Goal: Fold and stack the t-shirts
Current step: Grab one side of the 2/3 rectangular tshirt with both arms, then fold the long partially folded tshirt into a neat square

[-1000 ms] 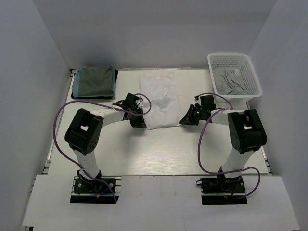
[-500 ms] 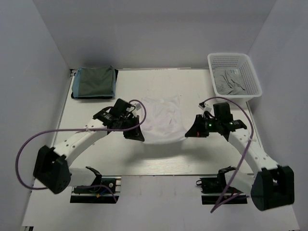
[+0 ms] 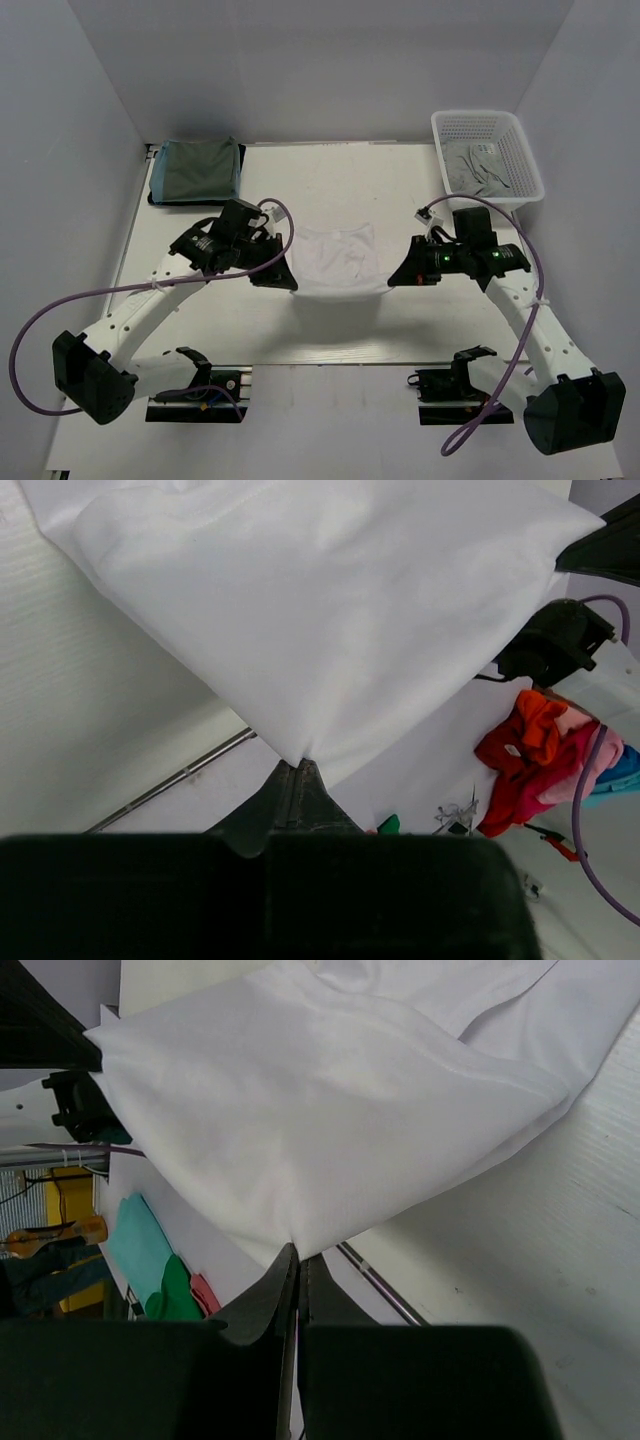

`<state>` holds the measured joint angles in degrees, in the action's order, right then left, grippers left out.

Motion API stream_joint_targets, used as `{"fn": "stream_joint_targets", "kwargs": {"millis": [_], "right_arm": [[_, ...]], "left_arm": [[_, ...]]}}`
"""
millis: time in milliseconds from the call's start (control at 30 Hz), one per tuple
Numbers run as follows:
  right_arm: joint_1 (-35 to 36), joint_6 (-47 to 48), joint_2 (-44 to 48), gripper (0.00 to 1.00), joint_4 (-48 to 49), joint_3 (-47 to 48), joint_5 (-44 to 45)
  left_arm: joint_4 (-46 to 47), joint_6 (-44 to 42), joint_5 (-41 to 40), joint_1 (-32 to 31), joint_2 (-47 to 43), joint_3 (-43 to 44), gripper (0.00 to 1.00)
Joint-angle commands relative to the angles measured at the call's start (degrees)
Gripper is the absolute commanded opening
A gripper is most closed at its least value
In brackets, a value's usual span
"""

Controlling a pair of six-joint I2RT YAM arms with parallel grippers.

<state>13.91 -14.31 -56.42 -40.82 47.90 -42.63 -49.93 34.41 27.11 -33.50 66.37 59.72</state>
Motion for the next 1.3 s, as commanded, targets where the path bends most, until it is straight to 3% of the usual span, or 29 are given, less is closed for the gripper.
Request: {"fn": "stream_joint_targets", "kwargs": {"millis": [0,467,600,767,1267], "right_arm": [[-0.46,0.69,-2.19,0.0,0.38,4.22,-1.06],[-3.1,-4.76,-18.09,0.0,13.65,11.51,-7.19],[-4.24,-6.78,-23.72,0.0,19.17,14.32,-9.04],[-5.38,-8.11,-30.92,0.0,20.17,18.01,-11.07],[-6.79,-15.49,-48.93,0.0,29.39,28.65,-10.89]], "left_arm": [[-0.25,0.91,-3.9,0.45,0.24,4.43,0.0],[4.05,5.83,-22.0,1.68,10.62,12.7,0.0],[11.87,5.84,-22.02,2.82,14.39,11.91,0.0],[11.78,6.36,-26.14,5.28,20.38,15.59,0.0],[19.35,5.14,-22.63,12.84,33.64,20.68,0.0]]}}
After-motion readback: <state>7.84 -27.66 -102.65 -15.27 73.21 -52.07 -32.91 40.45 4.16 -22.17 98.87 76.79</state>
